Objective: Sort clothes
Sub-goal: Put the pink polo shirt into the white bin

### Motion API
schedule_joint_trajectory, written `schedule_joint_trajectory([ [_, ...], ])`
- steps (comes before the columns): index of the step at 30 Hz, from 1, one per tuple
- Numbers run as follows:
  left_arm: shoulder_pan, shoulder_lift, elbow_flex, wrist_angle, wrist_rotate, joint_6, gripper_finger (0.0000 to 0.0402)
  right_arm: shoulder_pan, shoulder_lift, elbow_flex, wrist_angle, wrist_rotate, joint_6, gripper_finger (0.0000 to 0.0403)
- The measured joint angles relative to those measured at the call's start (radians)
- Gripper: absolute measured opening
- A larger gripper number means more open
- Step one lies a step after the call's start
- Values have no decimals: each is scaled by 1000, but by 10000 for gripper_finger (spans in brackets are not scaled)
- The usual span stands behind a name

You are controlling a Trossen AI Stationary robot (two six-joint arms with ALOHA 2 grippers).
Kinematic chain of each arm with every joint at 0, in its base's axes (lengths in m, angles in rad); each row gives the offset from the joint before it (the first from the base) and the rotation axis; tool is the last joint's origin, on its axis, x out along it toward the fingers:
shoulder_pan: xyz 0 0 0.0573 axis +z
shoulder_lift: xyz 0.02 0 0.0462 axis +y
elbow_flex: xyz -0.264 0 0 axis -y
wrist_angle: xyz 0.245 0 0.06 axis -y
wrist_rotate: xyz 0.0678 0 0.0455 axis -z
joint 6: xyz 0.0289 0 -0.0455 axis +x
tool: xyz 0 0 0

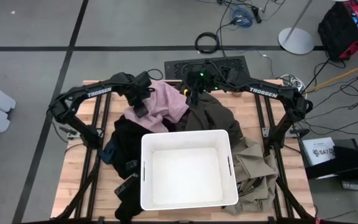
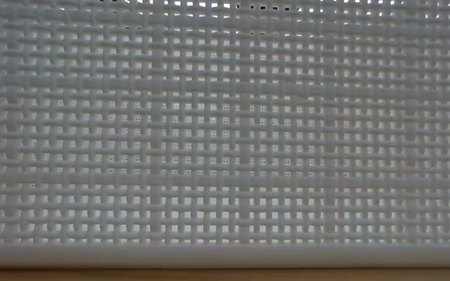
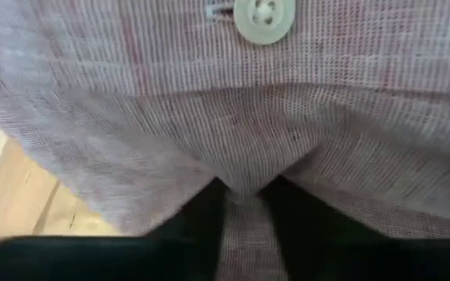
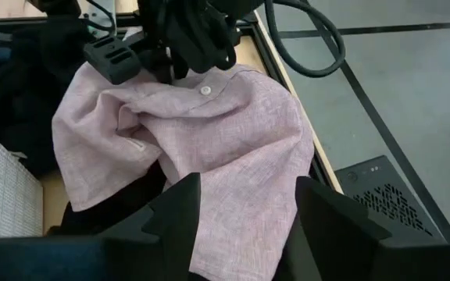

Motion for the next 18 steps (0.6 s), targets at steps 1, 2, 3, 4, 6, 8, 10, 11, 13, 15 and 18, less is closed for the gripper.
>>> schedule_joint_trajectory([
  [1,0,-1,0,4,-1,1,56,0,0,0,-2,0,0,199],
  [2,0,-7,0,11,-2,1,29,0,0,0,-3,0,0,199],
  [3,0,-17,0,18,-3,1,16,0,0,0,-2,0,0,199],
  [4,0,-32,0,22,-6,3,13,0,0,0,-3,0,-1,199],
  [6,-3,-68,9,17,-14,11,9,0,0,0,-3,-1,-1,199],
  [8,-4,-122,25,22,-6,9,5,0,0,0,-3,-2,-2,199],
  [10,-9,-192,50,23,32,-5,5,0,0,0,-2,-5,-3,199],
  [11,-11,-229,64,34,51,-9,4,0,0,0,-1,-17,-3,199],
  [13,-13,-310,95,46,78,-29,3,0,0,0,11,-44,-4,199],
  [15,-14,-383,134,66,115,-56,3,0,0,0,30,-70,-11,199],
  [18,-13,-488,189,111,170,-96,2,2,0,0,78,-77,-37,199],
])
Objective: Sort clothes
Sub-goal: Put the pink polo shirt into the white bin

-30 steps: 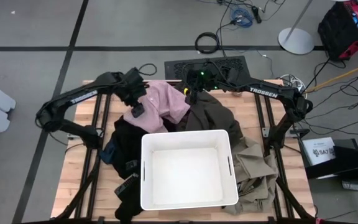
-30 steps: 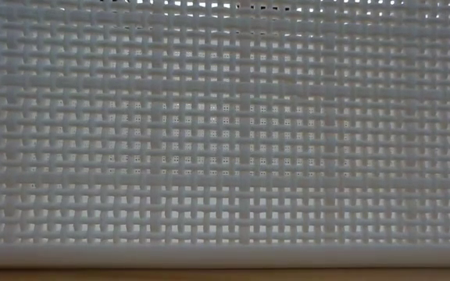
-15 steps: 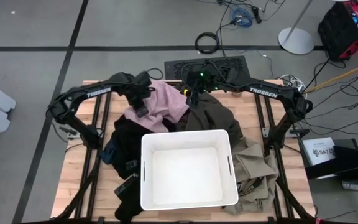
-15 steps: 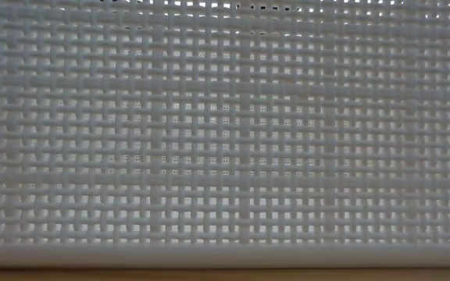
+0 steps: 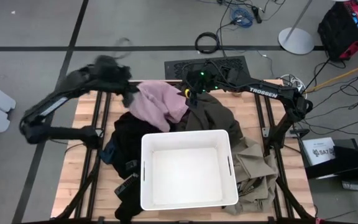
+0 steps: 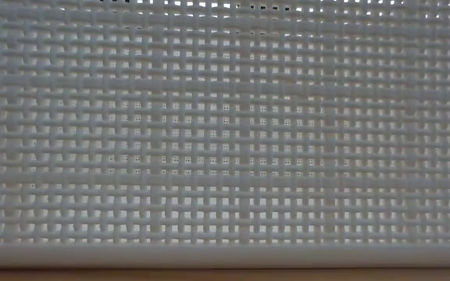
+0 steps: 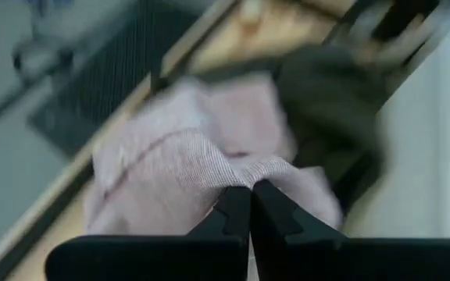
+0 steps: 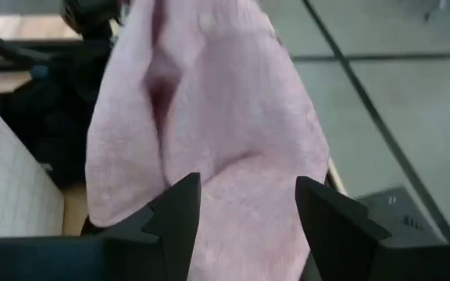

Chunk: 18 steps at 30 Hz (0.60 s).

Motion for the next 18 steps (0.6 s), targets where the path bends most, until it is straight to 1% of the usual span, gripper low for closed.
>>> schedule_joint_trajectory([
  [3,0,-80,58,54,43,-45,1,1,0,0,99,-38,-19,199],
  [5,0,-112,93,71,57,-69,1,7,0,0,181,-55,-54,199],
  [9,0,-143,141,69,59,-91,1,31,2,0,280,-67,-181,199],
  [11,0,-148,153,69,64,-96,1,47,21,0,343,-67,-217,199],
  [15,0,-143,155,69,102,-97,0,63,61,0,386,-66,-141,199],
  [18,0,-133,155,72,105,-98,0,61,97,0,414,-52,-87,199],
])
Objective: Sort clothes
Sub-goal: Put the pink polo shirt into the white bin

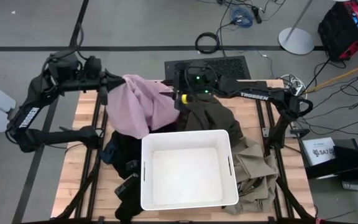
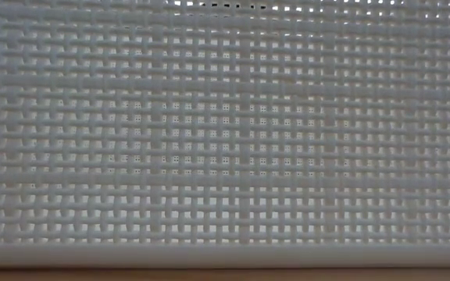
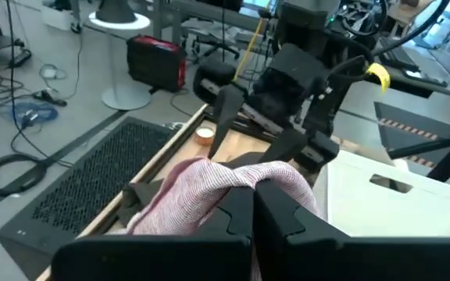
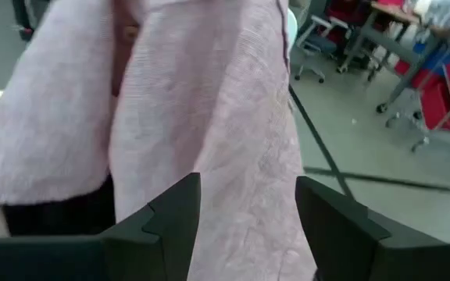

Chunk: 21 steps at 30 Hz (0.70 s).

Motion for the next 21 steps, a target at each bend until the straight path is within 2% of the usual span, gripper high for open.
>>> schedule_joint_trajectory([
  [5,-1,12,0,43,66,-26,0,0,67,0,92,-7,26,199],
  [11,-22,44,0,60,79,-26,0,10,131,0,265,-193,84,199],
  [21,-62,120,0,53,81,1,0,41,131,-1,268,-266,76,199],
])
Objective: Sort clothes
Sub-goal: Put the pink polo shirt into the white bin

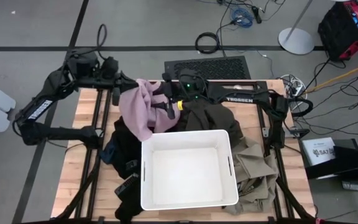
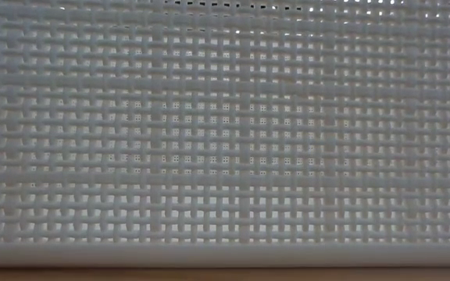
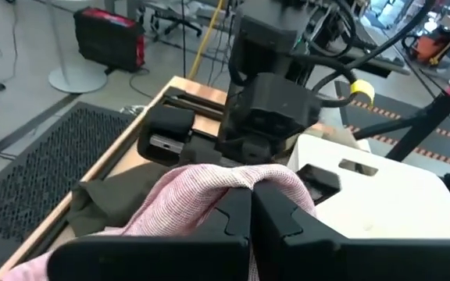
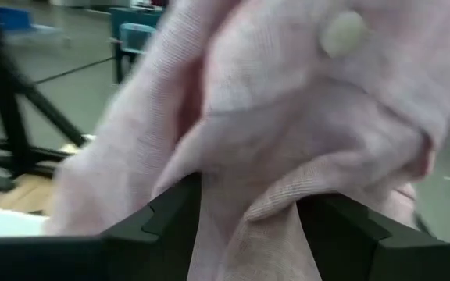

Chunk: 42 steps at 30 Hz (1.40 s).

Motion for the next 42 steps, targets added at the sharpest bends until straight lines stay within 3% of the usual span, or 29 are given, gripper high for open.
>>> schedule_joint_trajectory([
  [5,-17,23,0,-30,0,0,0,1,0,0,-33,-96,26,199],
  [17,-87,48,0,-65,-10,-78,0,1,-2,0,54,-96,122,199],
  [22,-119,48,0,-64,-60,-78,0,0,-2,0,139,-92,125,199],
  [37,-121,75,-36,-60,-75,17,1,4,-1,0,276,-78,151,198],
  [42,-121,83,-37,-35,-78,62,15,3,-2,1,264,-48,141,163],
])
